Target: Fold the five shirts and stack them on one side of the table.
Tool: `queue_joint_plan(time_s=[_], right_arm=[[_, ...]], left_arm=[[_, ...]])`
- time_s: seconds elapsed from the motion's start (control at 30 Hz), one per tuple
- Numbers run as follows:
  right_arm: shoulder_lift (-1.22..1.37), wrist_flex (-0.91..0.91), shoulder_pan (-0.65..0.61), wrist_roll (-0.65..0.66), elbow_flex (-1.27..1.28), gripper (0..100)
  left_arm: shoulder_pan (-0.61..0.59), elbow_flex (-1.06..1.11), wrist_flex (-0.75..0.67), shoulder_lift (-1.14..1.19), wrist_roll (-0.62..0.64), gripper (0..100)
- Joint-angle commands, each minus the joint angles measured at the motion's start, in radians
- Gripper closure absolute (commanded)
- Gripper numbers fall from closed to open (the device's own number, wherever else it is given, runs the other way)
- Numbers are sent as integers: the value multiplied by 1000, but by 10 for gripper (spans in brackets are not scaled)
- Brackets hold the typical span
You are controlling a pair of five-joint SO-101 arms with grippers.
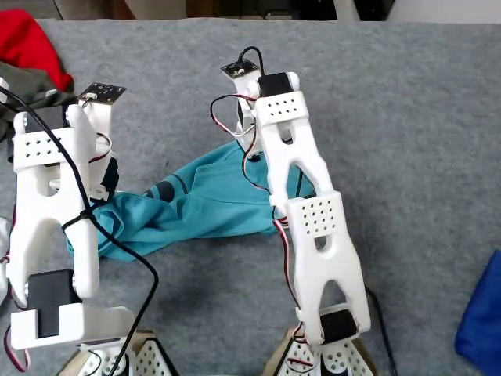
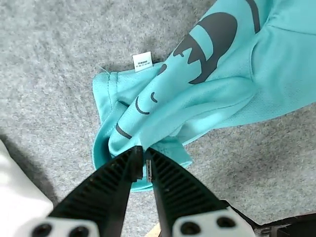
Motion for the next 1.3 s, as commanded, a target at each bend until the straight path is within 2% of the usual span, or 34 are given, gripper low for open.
queue_joint_plan(time_s=[0.0,0.1,0.23,0.5,0.7,0.77,1.03,1.27], right_arm=[[-7,17,7,-34,1,872],[-5,17,7,-37,1,884],[-7,17,8,-49,1,995],[-21,18,27,-77,-10,993],[-173,18,76,-78,-36,994],[-246,18,87,-78,-50,994],[-498,11,90,-46,-179,994],[-495,12,105,20,-191,994]], left_arm=[[-2,-38,3,-4,-11,981],[-2,-38,3,-4,-11,981],[-3,-38,5,-4,-11,981],[-6,-38,5,-4,-11,981],[-8,-49,-3,-4,0,981],[-9,-74,-21,-7,48,981],[-25,-359,-52,-7,222,981],[-26,-635,-44,-13,338,981]])
